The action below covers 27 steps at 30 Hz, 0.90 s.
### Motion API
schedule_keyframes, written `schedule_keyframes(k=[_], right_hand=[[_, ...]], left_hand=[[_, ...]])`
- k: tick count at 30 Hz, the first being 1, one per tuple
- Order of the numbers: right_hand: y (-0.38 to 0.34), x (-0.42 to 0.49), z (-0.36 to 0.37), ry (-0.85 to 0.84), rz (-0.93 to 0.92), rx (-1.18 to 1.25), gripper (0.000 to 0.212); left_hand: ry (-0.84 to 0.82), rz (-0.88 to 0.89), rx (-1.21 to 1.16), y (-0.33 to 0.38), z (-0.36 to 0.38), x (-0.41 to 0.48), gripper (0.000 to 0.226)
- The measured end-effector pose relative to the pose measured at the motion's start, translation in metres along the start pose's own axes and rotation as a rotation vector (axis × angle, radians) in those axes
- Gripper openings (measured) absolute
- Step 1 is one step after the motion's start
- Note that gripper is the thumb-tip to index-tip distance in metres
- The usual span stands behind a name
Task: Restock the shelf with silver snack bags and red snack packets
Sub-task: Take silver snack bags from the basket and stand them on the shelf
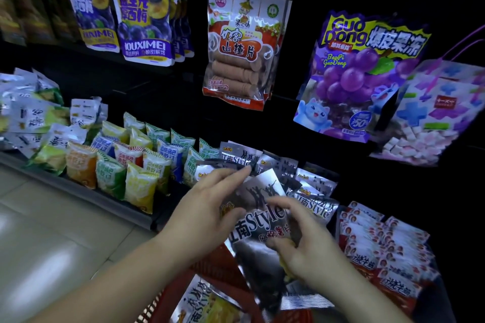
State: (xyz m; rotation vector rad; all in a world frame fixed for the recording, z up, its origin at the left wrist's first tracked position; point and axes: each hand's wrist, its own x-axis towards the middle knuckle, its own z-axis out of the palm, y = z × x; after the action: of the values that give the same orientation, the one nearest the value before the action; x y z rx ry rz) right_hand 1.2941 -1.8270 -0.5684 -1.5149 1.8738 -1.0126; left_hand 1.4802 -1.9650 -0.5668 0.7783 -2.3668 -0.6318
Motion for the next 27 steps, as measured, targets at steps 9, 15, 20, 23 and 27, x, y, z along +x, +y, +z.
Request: schedule_keyframes(k=[9, 15, 20, 23, 27], right_hand=[[-0.011, -0.001, 0.002, 0.202, 0.116, 0.349, 0.087], [-0.001, 0.006, 0.003, 0.367, 0.111, 0.404, 0.071], [0.002, 0.009, 0.001, 0.452, 0.081, 0.431, 0.073], [0.004, 0.004, -0.001, 0.286, 0.100, 0.414, 0.086], [0.006, 0.006, -0.005, 0.226, 0.143, 0.541, 0.053]], left_hand=[[-0.055, -0.318, 0.026, -0.013, 0.005, -0.007, 0.062], [-0.088, -0.555, -0.661, 0.020, 0.031, -0.022, 0.057], [-0.050, -0.542, -0.833, 0.031, 0.043, -0.025, 0.068], [0.049, -0.488, -0.834, 0.035, 0.037, -0.019, 0.068], [0.168, -0.573, -0.836, 0.031, 0.030, -0.015, 0.043]])
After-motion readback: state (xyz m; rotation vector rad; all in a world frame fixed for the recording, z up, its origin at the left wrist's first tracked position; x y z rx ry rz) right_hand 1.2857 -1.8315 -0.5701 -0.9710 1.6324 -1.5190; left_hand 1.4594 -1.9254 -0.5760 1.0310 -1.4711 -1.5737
